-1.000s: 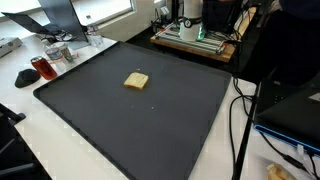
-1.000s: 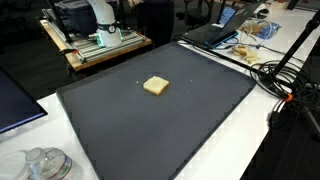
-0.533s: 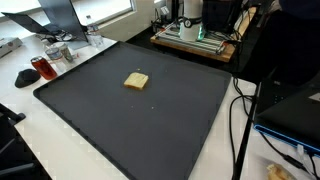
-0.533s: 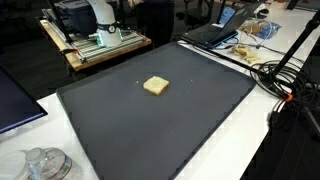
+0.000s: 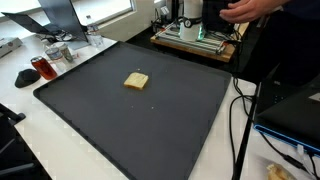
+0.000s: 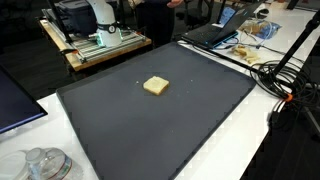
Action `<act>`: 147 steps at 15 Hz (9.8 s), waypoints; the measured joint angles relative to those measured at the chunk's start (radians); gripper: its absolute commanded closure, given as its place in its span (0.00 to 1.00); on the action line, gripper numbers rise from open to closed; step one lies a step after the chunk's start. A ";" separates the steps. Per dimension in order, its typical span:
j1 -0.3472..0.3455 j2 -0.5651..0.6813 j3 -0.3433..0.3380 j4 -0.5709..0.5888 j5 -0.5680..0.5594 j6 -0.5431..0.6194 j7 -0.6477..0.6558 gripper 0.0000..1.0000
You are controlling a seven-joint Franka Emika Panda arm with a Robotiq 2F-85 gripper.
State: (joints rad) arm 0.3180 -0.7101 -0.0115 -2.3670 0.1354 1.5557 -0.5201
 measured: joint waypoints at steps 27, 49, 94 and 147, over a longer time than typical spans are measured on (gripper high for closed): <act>-0.017 0.060 0.001 0.030 0.000 0.001 -0.014 0.64; -0.017 0.066 0.010 0.042 -0.001 0.000 -0.013 0.99; -0.263 0.554 -0.041 0.092 -0.001 0.644 0.409 0.96; -0.053 1.001 0.027 0.243 -0.769 0.765 1.202 0.99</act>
State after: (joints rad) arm 0.2649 0.2909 0.0157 -2.1235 -0.6335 2.3209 0.6819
